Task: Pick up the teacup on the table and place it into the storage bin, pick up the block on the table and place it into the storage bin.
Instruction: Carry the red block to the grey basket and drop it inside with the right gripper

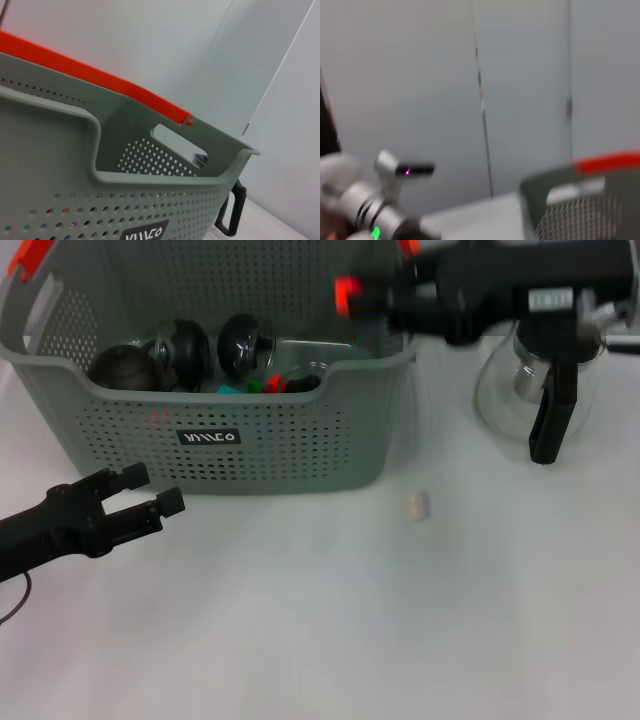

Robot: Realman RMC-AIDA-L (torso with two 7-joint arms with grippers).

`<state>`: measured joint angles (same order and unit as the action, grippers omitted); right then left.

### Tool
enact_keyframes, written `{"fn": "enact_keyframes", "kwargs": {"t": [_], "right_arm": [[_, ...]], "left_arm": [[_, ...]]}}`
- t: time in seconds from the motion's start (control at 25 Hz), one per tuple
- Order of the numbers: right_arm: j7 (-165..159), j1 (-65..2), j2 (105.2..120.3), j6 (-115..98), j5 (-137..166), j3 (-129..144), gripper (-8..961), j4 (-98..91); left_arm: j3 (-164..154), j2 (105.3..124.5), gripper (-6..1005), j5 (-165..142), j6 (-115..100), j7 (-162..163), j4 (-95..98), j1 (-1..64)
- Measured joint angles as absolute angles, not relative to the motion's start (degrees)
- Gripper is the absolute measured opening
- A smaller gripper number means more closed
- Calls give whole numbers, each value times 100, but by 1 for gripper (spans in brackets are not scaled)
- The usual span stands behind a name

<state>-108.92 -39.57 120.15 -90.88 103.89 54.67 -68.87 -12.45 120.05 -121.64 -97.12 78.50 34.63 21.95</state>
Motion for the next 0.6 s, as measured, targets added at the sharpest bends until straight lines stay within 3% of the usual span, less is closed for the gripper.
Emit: {"fn": "enact_keyframes", "kwargs": {"t": [0.36,0.6], "right_arm": [[-11295,-4909,11996,-7235,10639,6000,235,-6762],[-12220,-6158,11999,-6143,12313,6306,76,-5936]], "left_arm": [[-1278,12014,848,-12162,-9735,7903,3463,2223],[-1283,12015,849,-12134,-9761,7909,3463,2210]]}}
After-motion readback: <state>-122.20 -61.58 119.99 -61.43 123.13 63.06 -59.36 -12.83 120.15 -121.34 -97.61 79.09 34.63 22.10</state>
